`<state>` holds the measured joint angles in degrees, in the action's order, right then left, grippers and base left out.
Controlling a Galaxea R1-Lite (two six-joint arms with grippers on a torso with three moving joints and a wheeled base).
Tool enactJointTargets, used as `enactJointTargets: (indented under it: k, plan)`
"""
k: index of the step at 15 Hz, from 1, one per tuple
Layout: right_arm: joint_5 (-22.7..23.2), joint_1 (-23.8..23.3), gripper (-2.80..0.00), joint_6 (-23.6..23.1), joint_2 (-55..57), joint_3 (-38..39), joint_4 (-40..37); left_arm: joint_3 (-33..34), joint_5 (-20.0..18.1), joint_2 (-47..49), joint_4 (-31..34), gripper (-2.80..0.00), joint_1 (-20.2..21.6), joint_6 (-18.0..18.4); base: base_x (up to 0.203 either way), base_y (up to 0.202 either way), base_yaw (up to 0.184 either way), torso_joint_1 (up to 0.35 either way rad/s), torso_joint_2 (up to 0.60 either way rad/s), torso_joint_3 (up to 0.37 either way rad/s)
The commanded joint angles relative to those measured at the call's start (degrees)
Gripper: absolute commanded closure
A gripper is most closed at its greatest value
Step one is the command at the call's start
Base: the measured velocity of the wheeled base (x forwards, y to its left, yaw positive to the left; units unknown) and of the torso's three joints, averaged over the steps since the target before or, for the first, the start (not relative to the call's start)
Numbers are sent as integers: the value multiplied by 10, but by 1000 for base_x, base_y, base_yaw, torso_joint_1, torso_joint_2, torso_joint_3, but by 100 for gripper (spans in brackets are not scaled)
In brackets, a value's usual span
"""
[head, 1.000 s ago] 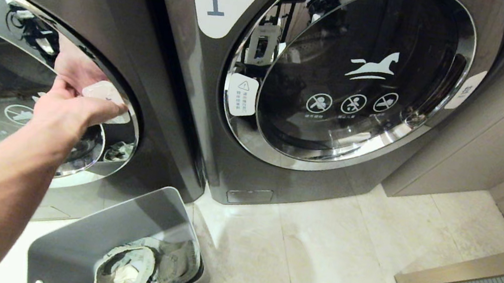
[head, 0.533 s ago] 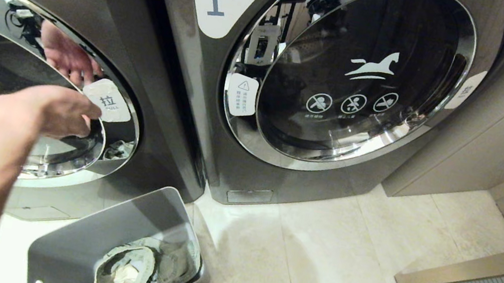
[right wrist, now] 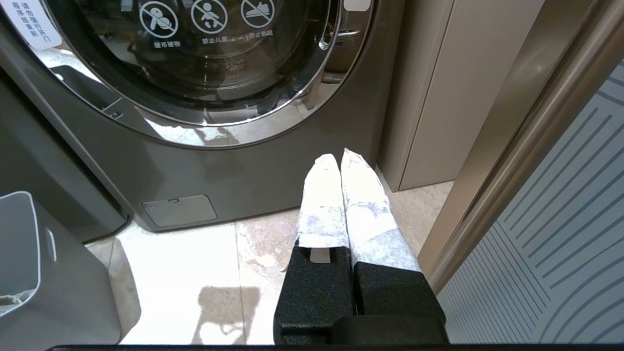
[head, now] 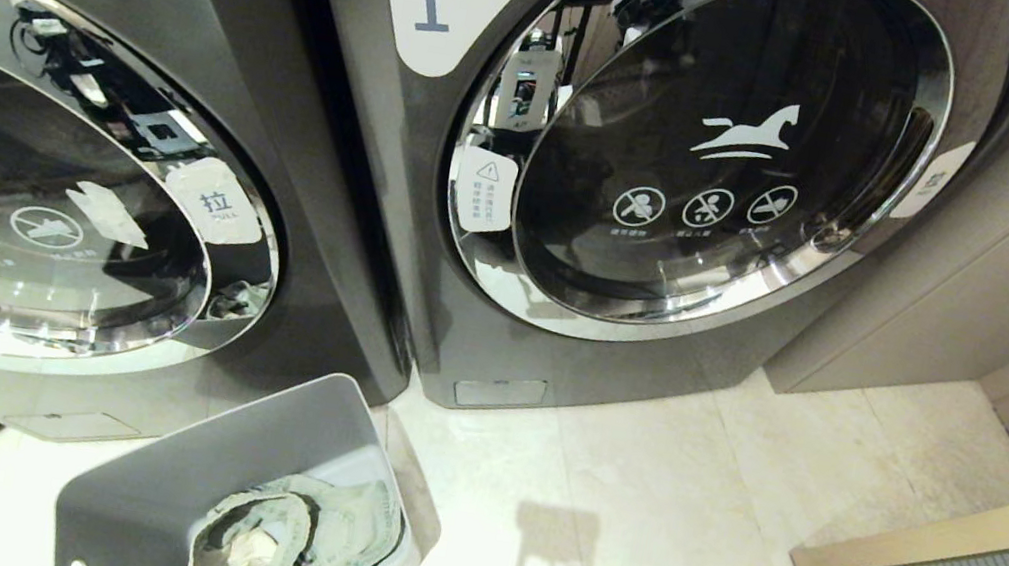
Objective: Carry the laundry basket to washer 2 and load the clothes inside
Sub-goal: Open the lid of the washing machine
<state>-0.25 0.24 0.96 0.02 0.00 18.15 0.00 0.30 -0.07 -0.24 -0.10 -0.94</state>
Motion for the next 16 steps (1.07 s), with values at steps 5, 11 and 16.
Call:
enactJointTargets:
  k: [5, 11, 16]
  plan:
    - [0, 0, 0, 0, 1, 23, 1, 0, 0, 1, 0, 0, 0, 0, 0, 0, 0, 0, 0, 0]
    - [0, 0, 0, 0, 1, 23, 1, 0, 0, 1, 0, 0, 0, 0, 0, 0, 0, 0, 0, 0]
    - [0, 0, 0, 0, 1, 23, 1, 0, 0, 1, 0, 0, 0, 0, 0, 0, 0, 0, 0, 0]
